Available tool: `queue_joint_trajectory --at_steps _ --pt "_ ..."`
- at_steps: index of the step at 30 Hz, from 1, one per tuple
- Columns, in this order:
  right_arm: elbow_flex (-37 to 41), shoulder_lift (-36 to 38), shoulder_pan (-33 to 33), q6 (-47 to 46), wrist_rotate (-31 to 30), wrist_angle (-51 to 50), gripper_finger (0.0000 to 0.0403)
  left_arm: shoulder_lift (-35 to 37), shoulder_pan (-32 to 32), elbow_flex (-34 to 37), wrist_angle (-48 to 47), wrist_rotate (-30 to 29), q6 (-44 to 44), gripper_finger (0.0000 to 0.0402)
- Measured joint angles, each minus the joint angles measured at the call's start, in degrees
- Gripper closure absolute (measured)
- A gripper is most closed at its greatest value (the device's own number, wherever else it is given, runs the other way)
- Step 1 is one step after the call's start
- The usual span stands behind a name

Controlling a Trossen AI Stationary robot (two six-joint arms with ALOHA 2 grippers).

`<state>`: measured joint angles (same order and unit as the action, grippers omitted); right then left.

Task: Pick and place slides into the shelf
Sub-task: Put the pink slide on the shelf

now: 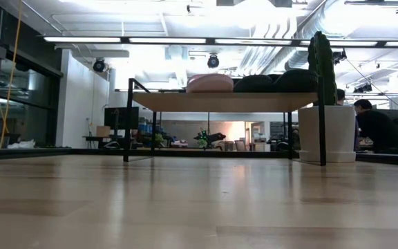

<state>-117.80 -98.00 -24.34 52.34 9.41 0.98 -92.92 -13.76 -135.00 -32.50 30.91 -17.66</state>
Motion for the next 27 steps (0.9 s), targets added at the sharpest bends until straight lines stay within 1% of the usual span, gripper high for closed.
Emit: queue_joint_trajectory --at_steps 5,10,13,22,27 --pt "0.0 -0.2 0.0 0.0 0.9 1.3 0.0114 -0.9 -0.1 -0.1 3.1 0.5 0.0 0.0401" --pt "0.0 -0.7 0.4 0.0 1.7 2.0 0.0114 -2.5 -0.1 0.0 3.8 0.2 0.0 0.0402" --pt "0.0 -1.0 1.1 -1.4 3.1 2.7 0.0114 -3.4 -0.1 0.0 5.5 0.1 0.0 0.0402" --pt "0.0 -1.1 1.5 -2.8 4.9 3.2 0.0114 -3.4 -0.1 0.0 5.7 0.1 -0.1 0.0402" --pt "0.0 -1.5 1.6 -4.8 7.4 4.3 0.0114 -3.4 -0.1 0.0 5.4 0.1 0.0 0.0402"
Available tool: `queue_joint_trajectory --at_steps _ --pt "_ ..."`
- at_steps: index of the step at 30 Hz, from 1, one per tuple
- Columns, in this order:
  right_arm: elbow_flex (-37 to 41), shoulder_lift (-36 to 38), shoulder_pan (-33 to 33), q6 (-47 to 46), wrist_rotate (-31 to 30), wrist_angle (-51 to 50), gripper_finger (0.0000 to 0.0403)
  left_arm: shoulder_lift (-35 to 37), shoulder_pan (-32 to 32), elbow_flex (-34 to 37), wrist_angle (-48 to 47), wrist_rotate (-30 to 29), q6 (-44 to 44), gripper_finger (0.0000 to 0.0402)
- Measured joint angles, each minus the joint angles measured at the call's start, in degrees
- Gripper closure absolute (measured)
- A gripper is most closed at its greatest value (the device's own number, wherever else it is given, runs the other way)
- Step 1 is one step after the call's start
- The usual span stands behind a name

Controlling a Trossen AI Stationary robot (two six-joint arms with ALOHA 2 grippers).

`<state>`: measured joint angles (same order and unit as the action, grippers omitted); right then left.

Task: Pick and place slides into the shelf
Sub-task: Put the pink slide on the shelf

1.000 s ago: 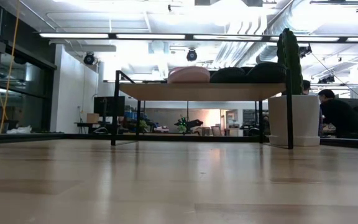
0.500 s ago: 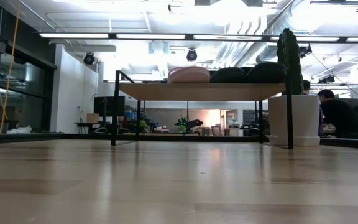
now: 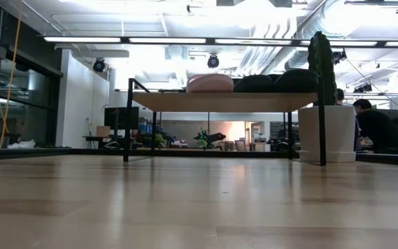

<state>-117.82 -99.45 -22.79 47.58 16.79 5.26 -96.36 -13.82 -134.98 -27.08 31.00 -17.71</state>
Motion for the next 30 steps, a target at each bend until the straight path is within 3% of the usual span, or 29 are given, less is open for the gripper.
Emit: queue_joint_trajectory --at_steps 15,30 --pt "0.0 -3.0 0.0 0.4 0.4 4.1 0.0129 -1.1 0.0 0.0 -0.5 -0.2 0.1 0.0401" --pt "0.0 -3.0 -0.3 -1.0 3.9 3.8 0.0296 -1.0 0.0 0.0 -0.5 -0.8 0.1 0.0401"
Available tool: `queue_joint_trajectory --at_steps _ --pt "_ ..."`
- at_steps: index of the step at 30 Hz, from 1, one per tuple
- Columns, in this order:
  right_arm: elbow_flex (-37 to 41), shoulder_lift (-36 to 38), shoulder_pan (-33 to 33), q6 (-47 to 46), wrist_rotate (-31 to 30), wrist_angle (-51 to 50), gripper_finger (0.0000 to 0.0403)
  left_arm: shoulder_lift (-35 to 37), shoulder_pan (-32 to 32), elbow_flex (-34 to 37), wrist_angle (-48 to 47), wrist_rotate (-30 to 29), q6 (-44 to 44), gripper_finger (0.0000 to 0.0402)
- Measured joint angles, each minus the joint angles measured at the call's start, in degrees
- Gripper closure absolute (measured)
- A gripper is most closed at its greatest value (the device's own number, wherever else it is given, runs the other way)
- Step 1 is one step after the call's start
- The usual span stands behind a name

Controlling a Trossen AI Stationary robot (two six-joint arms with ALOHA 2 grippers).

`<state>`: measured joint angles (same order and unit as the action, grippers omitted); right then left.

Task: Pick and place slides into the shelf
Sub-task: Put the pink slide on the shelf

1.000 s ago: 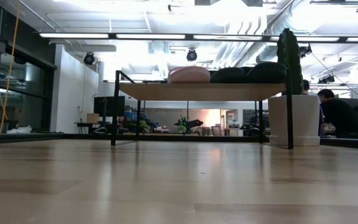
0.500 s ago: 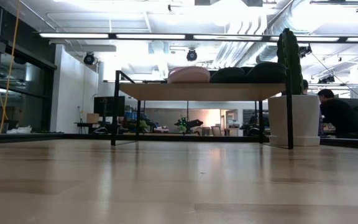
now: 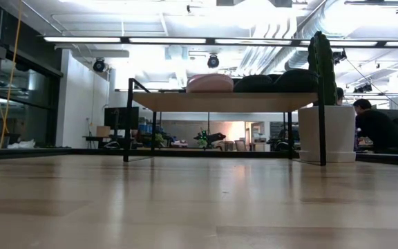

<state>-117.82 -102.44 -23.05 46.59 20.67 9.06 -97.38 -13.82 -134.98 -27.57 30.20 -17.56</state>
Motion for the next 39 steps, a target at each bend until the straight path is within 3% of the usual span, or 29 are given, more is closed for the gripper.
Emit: queue_joint_trajectory --at_steps 9,24,27,39 --pt "0.0 0.0 0.0 -0.5 2.5 -0.2 0.0391 0.0 0.0 0.0 0.1 -1.5 1.4 0.0399" --pt "0.0 0.2 0.1 -1.2 -0.9 -0.1 0.0393 0.8 -0.1 -0.1 -0.3 -11.2 3.0 0.0303" --pt "0.0 0.7 0.1 0.4 -4.0 -0.9 0.0393 1.6 -0.1 0.0 -1.0 -14.2 2.8 0.0280" --pt "0.0 2.4 -0.3 1.8 -8.5 -3.8 0.0396 4.8 0.0 0.0 -7.6 -24.2 2.6 0.0213"
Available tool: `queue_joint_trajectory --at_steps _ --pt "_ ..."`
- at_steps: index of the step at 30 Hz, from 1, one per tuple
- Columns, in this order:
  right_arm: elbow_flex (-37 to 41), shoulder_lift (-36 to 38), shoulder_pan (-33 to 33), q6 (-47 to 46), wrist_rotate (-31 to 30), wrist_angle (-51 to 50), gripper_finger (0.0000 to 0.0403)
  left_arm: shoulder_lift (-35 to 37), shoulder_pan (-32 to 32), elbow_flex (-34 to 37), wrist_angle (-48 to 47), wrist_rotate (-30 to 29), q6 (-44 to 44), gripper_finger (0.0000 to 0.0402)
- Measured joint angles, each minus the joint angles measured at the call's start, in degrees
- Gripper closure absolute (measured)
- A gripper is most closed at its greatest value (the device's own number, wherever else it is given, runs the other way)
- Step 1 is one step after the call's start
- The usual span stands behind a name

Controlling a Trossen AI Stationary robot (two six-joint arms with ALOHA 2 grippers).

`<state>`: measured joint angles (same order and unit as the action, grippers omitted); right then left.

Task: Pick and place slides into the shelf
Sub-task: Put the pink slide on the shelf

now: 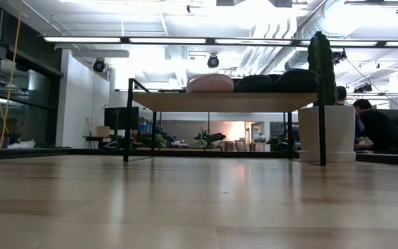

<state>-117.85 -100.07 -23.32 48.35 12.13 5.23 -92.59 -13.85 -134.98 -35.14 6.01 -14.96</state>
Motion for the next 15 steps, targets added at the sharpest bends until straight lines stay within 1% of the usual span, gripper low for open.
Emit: queue_joint_trajectory --at_steps 5,10,15 --pt "0.0 0.1 0.0 0.2 -1.2 -0.1 0.0397 0.9 0.0 0.0 -1.7 -3.6 -0.1 0.0202" --pt "0.0 0.1 0.0 1.2 -3.4 0.0 0.0397 1.7 0.0 0.0 -2.9 -5.7 -0.2 0.0201" --pt "-1.8 0.3 0.0 1.2 -4.6 -3.1 0.0397 2.6 0.0 0.1 -4.3 -8.3 -0.2 0.0201"
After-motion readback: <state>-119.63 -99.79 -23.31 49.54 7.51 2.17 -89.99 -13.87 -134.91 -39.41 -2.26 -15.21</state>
